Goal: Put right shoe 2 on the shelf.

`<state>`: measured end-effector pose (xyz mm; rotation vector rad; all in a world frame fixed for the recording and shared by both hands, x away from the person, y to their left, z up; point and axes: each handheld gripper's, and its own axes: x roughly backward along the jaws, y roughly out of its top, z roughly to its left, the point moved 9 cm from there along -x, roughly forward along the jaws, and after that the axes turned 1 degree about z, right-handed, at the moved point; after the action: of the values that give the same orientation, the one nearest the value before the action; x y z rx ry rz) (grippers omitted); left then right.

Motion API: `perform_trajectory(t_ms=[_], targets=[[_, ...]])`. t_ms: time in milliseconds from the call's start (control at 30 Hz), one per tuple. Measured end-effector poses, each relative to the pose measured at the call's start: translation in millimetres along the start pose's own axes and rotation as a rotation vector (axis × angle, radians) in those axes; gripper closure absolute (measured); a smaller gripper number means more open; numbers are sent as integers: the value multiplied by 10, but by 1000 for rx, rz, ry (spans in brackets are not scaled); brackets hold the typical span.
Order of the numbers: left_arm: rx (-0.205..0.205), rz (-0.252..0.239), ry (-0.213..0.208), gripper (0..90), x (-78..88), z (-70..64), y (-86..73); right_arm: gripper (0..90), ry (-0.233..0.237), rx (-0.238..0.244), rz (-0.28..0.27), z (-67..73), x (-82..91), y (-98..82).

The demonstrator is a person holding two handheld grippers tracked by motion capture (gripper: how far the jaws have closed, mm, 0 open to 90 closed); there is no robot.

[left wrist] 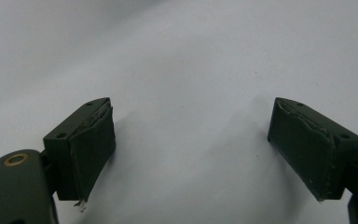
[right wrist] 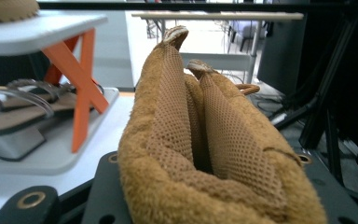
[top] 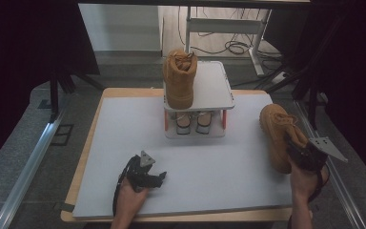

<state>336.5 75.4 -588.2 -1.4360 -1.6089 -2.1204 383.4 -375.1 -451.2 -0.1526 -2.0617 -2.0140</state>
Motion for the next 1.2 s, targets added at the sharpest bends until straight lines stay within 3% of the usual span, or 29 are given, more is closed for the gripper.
perform_trajectory(t_ms=[667,1200], targets=[[6,-3,-1,146,-3,-2,3,555,57,38,-83,310,81,520],[3,0,-3,146,-1,1,2,555,98,64,-112,543,56,860]])
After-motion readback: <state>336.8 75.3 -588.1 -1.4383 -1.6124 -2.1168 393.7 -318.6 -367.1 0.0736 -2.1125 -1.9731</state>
